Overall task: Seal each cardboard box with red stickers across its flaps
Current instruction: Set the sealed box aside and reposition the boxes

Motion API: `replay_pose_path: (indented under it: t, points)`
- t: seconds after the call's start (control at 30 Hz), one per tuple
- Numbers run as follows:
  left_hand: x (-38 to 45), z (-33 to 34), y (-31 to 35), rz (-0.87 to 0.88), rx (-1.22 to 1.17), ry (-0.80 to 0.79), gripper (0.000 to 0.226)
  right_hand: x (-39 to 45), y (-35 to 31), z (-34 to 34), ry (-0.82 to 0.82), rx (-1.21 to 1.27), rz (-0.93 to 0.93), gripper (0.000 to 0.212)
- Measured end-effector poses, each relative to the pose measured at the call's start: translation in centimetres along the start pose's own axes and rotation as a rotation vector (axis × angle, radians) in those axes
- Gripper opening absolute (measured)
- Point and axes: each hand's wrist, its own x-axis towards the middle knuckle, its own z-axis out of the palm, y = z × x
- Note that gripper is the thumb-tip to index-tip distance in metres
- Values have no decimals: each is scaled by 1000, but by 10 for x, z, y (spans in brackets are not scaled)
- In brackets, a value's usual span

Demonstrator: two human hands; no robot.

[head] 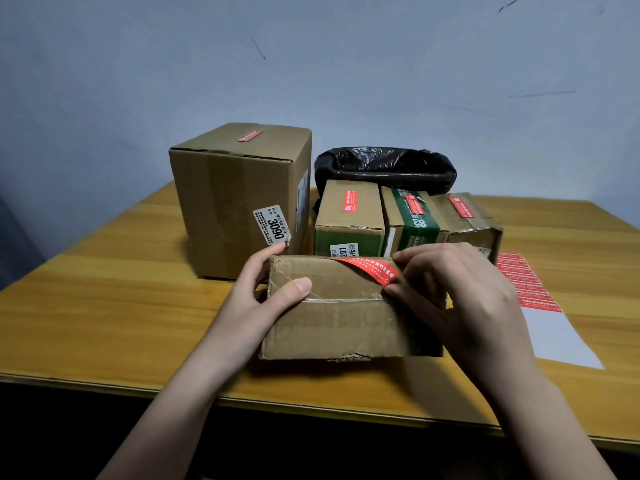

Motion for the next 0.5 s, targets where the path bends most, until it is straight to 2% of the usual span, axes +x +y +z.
replay_pose_path:
  t: [0.5]
  points:
    - [-1, -5, 1, -4, 12, 4, 81, -6, 5, 12, 129, 14, -102, 20]
